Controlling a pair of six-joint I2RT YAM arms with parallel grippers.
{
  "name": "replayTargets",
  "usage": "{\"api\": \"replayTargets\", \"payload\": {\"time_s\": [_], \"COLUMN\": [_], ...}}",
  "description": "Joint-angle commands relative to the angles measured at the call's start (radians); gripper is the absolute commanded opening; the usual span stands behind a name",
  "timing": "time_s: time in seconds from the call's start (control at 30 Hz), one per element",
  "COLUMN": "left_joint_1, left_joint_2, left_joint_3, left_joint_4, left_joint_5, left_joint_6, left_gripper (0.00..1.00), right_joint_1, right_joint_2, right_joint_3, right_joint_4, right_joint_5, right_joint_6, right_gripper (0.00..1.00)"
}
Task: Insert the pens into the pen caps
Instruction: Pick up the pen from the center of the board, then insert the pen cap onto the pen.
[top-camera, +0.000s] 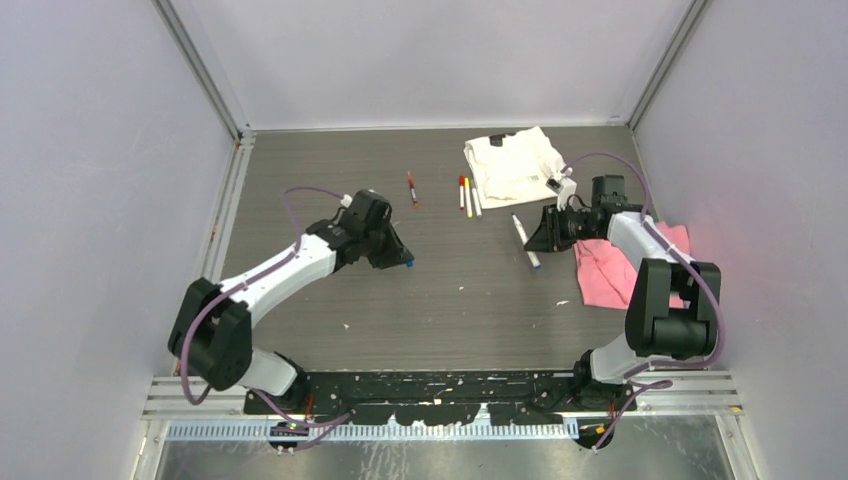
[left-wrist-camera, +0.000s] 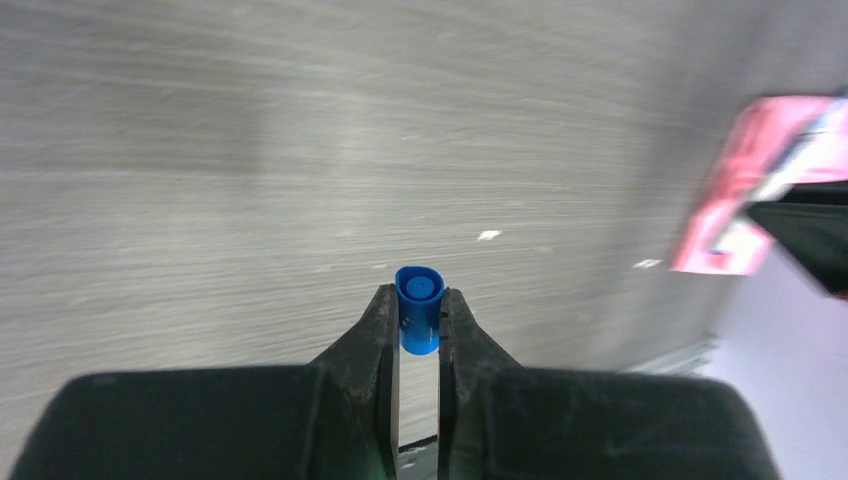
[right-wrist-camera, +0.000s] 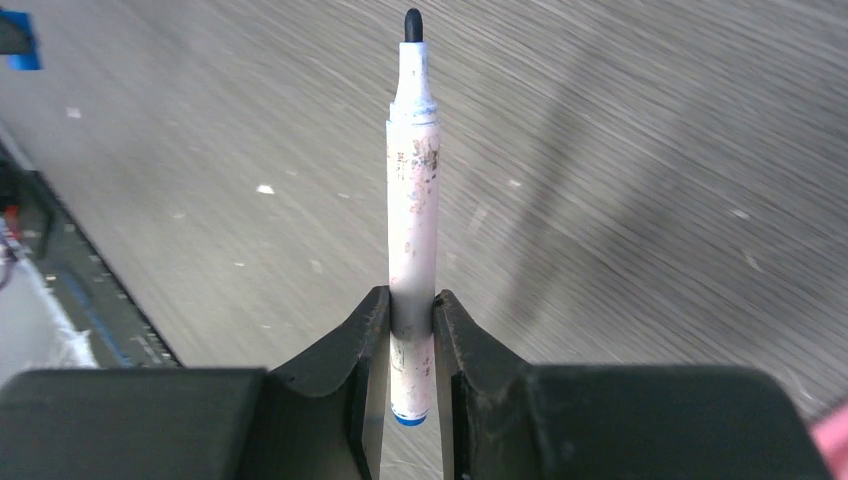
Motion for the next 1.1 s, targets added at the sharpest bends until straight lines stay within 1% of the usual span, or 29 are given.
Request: {"api": "replayTargets", "payload": {"time_s": [0.0, 0.13, 0.17, 0.23, 0.33, 0.5, 0.6, 0.7, 0.93, 1.07], "left_joint_1": [0.006, 0.010, 0.010, 0.009, 0.010, 0.009, 0.009, 0.009, 0.008, 0.002], "left_joint_2": [-0.098, -0.121, -0.119, -0.100, -0.064, -0.031, -0.021, -0.005, 0.034, 0.038], "left_joint_3": [-0.079, -0.165, -0.182, -0.206, -0.215, -0.196, -0.185, -0.175, -0.172, -0.194], "left_joint_4": [0.381, 0.658, 0.748, 0.860, 0.983, 1.064, 1.081, 1.087, 1.086, 1.122], "left_joint_5": [0.083, 0.079, 0.072, 0.055, 0.046, 0.034, 0.038, 0.072, 0.182, 0.206], "left_joint_6": [-0.133, -0.238, -0.272, -0.313, -0.331, -0.297, -0.276, -0.256, -0.238, -0.243], "left_gripper": [0.01, 0.01, 0.01, 0.01, 0.01, 0.01, 0.01, 0.01, 0.01, 0.01], "right_joint_1": [0.007, 0.041, 0.052, 0.074, 0.102, 0.200, 0.248, 0.282, 0.302, 0.303], "right_joint_2": [-0.088, -0.115, -0.116, -0.117, -0.117, -0.119, -0.109, -0.099, -0.089, -0.081], "right_joint_3": [-0.056, -0.095, -0.096, -0.091, -0.076, -0.072, -0.068, -0.064, -0.044, -0.042], "right_joint_4": [0.141, 0.243, 0.244, 0.235, 0.197, 0.166, 0.166, 0.165, 0.146, 0.146], "right_joint_5": [-0.259, -0.375, -0.407, -0.481, -0.545, -0.556, -0.551, -0.533, -0.486, -0.462], "right_joint_6": [0.105, 0.202, 0.208, 0.210, 0.197, 0.174, 0.175, 0.174, 0.160, 0.164], "right_gripper": [0.01, 0.01, 0.01, 0.01, 0.01, 0.01, 0.01, 0.01, 0.01, 0.01]}}
